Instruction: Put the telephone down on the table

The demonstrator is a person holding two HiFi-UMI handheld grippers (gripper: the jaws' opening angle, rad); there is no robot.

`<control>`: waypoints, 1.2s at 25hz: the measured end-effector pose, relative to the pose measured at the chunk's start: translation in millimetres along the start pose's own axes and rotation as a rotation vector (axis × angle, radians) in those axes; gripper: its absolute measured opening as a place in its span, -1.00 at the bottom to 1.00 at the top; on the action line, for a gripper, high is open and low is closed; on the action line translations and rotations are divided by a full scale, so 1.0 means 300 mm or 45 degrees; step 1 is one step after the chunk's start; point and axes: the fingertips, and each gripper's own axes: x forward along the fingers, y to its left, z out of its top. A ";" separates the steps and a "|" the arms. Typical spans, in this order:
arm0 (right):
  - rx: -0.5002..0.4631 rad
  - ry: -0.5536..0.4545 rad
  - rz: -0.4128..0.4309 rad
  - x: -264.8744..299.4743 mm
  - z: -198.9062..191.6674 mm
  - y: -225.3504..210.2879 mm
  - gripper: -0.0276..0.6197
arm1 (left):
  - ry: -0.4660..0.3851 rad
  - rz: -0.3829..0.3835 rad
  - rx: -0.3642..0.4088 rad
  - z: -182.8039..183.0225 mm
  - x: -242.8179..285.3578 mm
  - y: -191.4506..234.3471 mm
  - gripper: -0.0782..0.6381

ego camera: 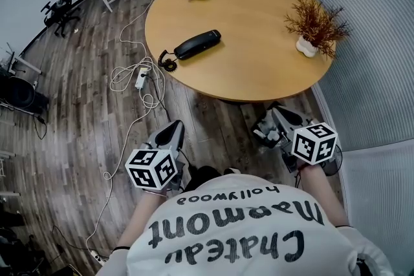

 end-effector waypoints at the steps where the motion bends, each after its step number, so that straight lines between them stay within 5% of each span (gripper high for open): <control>1: 0.009 -0.003 0.001 -0.001 0.003 0.000 -0.87 | 0.000 -0.001 0.000 0.003 0.000 0.000 -0.76; 19: 0.025 -0.062 -0.083 0.076 0.099 -0.097 -0.87 | 0.008 -0.056 0.113 0.174 0.168 0.081 -0.76; 30: 0.115 -0.127 -0.169 0.144 0.227 -0.075 -0.87 | 0.070 -0.234 0.208 0.373 0.329 0.100 -0.76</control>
